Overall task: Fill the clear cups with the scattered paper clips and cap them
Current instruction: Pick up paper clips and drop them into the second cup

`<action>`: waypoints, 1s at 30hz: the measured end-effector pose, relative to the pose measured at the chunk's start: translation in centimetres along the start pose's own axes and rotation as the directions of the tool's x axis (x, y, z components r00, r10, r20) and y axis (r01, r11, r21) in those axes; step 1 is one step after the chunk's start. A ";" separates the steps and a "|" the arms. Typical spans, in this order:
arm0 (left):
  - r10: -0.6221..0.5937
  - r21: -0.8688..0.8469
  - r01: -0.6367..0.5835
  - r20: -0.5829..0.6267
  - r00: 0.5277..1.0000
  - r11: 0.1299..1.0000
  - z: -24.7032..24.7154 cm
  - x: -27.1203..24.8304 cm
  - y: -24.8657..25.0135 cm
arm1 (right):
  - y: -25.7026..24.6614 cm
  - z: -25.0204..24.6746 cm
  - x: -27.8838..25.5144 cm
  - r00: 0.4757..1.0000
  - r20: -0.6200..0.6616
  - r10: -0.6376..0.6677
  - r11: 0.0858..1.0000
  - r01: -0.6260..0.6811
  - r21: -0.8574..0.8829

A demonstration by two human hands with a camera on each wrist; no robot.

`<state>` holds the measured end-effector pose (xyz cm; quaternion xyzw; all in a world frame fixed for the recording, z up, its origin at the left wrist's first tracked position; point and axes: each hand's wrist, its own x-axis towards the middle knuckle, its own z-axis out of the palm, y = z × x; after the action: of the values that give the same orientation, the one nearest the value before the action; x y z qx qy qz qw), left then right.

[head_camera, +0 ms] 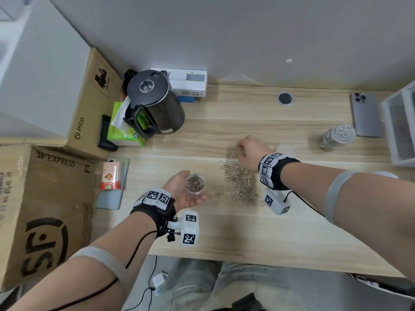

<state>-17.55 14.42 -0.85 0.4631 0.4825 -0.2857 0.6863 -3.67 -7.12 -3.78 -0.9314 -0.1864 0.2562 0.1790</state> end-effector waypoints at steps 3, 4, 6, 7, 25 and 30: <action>-0.009 -0.011 0.008 -0.040 0.999 1.000 -1.3 0.0 -0.7 | -1.3 1.1 1.0 0.999 -0.019 -0.050 0.996 0.048 -0.075; -0.009 -0.014 0.009 -0.045 0.999 1.000 -1.5 0.0 -0.8 | -1.7 1.5 1.1 0.998 -0.030 -0.063 0.994 0.060 -0.091; -0.008 -0.026 0.006 -0.046 0.999 1.000 -1.6 -0.2 -0.8 | -2.3 2.3 0.7 0.994 -0.012 -0.112 0.987 0.110 -0.116; -0.004 -0.029 0.002 -0.045 0.999 1.000 -1.6 -0.3 -0.7 | -2.5 2.7 0.3 0.988 0.008 -0.154 0.979 0.153 -0.131; 0.042 -0.037 -0.044 -0.055 0.998 0.998 -0.8 -1.0 0.7 | -5.5 4.5 -2.3 0.853 0.274 -0.444 0.846 0.500 -0.185; 0.051 -0.031 -0.054 -0.074 0.996 0.998 -1.5 -1.2 0.8 | -7.2 6.2 -3.4 0.838 0.316 -0.444 0.797 0.531 -0.288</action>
<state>-17.91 16.09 0.36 0.4744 0.4997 -0.2423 0.6830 -11.58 -0.87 -4.30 -0.8309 -0.4853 0.2691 0.0403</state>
